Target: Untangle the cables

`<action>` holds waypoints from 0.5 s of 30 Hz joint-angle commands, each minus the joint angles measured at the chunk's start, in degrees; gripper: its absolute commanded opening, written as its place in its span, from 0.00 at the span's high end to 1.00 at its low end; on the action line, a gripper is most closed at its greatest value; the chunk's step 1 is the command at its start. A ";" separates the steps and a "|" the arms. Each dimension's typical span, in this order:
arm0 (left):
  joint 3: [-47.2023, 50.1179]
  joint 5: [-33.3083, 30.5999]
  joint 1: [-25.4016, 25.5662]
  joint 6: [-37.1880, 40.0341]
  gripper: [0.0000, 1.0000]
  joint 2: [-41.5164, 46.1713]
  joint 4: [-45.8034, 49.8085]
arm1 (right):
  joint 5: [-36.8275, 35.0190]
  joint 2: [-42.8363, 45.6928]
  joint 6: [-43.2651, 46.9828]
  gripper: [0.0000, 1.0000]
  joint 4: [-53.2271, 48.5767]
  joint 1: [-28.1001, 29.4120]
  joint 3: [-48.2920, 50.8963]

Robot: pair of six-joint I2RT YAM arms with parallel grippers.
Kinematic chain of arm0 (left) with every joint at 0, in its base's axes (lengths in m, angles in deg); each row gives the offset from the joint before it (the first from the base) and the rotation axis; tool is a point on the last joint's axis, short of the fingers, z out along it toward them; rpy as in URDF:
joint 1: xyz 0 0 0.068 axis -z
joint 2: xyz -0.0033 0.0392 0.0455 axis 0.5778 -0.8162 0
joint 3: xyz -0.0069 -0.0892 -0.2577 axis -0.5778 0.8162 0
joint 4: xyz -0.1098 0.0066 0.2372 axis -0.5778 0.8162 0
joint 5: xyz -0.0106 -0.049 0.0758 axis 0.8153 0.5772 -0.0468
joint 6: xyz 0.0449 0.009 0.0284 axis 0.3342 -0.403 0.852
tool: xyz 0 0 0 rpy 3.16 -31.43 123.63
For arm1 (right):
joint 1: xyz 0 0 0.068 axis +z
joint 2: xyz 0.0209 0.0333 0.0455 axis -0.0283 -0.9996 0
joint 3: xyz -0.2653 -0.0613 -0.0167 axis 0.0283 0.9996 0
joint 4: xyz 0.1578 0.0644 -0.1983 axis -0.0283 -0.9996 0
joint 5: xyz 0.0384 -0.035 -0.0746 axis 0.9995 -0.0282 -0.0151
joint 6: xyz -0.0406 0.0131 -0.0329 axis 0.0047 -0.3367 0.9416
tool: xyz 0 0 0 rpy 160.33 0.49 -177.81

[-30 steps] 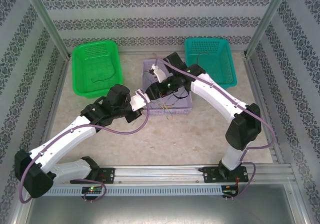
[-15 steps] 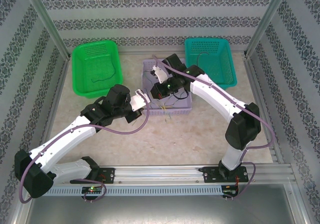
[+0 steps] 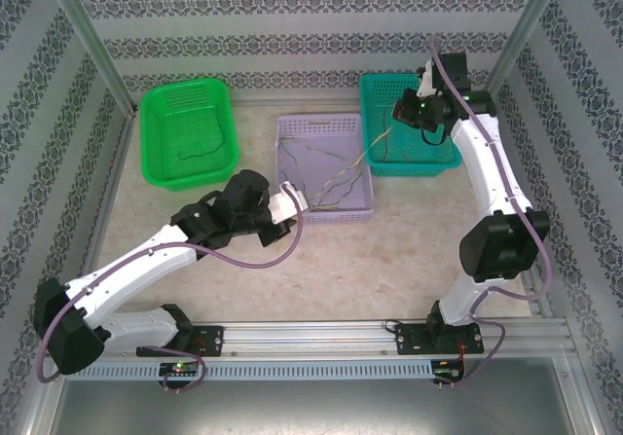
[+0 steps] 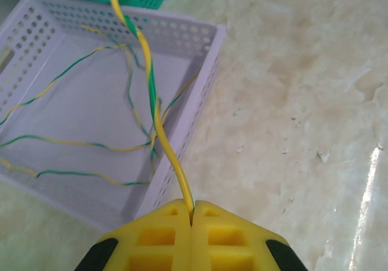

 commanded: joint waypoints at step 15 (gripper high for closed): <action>-6.47 -3.83 6.07 -1.08 1.00 -8.99 3.60 | 0.57 -11.06 -11.82 1.00 4.10 -1.89 -20.91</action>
